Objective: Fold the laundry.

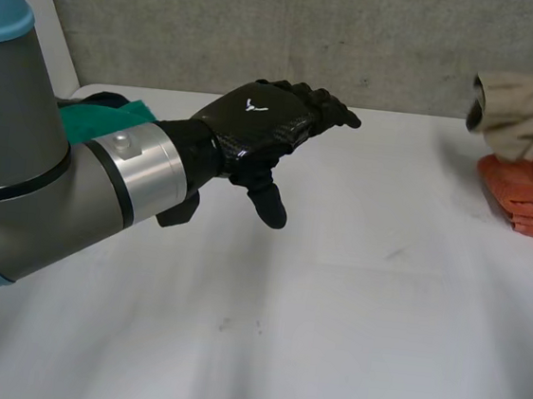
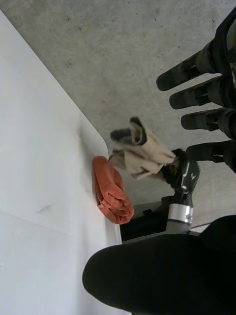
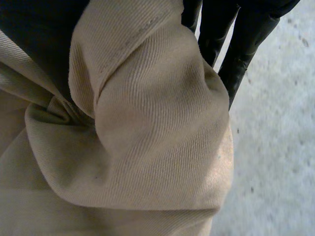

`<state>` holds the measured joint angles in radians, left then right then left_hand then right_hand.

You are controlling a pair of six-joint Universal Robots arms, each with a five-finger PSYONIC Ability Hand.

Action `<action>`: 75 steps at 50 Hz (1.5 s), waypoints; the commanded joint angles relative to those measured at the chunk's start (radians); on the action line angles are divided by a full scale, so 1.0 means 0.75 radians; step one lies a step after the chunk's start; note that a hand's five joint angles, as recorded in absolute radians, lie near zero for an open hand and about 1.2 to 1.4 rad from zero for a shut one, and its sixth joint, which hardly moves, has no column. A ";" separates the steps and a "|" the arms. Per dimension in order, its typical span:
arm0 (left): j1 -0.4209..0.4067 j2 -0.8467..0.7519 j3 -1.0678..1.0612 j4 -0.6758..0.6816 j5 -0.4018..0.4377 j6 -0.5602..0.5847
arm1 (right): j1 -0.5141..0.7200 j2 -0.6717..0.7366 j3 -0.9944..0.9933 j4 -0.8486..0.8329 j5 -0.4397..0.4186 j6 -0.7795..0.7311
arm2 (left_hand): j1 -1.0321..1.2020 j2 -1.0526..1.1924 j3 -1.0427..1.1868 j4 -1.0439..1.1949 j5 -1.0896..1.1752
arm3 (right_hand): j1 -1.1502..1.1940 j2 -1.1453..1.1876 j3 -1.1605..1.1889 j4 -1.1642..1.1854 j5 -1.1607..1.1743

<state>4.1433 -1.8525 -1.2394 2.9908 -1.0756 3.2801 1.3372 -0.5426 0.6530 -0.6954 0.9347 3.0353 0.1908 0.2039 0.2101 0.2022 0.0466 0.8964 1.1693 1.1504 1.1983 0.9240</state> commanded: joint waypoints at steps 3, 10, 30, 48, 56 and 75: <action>-0.002 -0.021 -0.006 -0.001 -0.022 -0.001 | -0.163 0.191 0.009 -0.073 -0.142 0.046 | -0.013 -0.030 -0.039 -0.028 -0.053 | 0.666 0.303 0.328 0.264 0.397; -0.004 -0.035 -0.016 -0.001 -0.059 -0.003 | -0.263 0.224 0.105 -0.091 -0.256 0.042 | -0.013 -0.030 -0.039 -0.028 -0.053 | 0.666 0.303 0.328 0.264 0.397; -0.016 -0.040 -0.006 0.001 -0.061 -0.001 | -0.312 0.077 0.340 -0.130 -0.299 0.009 | -0.013 -0.030 -0.039 -0.028 -0.053 | -0.963 -1.326 -1.301 -1.365 -1.232; -0.016 -0.019 0.012 0.001 -0.059 -0.007 | -0.572 -0.301 0.508 0.127 0.003 -0.774 | -0.021 -0.038 -0.046 -0.036 -0.061 | -0.963 -1.326 -1.301 -1.365 -1.232; 0.012 -0.017 0.057 0.046 -0.098 0.001 | -0.319 -0.510 0.524 0.123 0.247 -0.791 | -0.013 -0.030 -0.039 -0.028 -0.053 | -0.963 -1.326 -1.301 -1.365 -1.232; 0.685 -0.356 0.119 0.254 -0.386 0.377 | 0.528 -1.081 1.432 0.144 0.218 -0.328 | -0.022 -0.039 -0.047 -0.037 -0.062 | -0.963 -1.326 -1.301 -1.365 -1.232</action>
<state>4.4801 -1.9587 -1.1698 3.1806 -1.3644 3.3680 1.5797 -1.3145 1.5594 -0.5973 1.0918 2.8115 0.1908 0.2039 0.2094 0.2022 0.0466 0.2029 0.2228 0.2147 0.2362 0.0601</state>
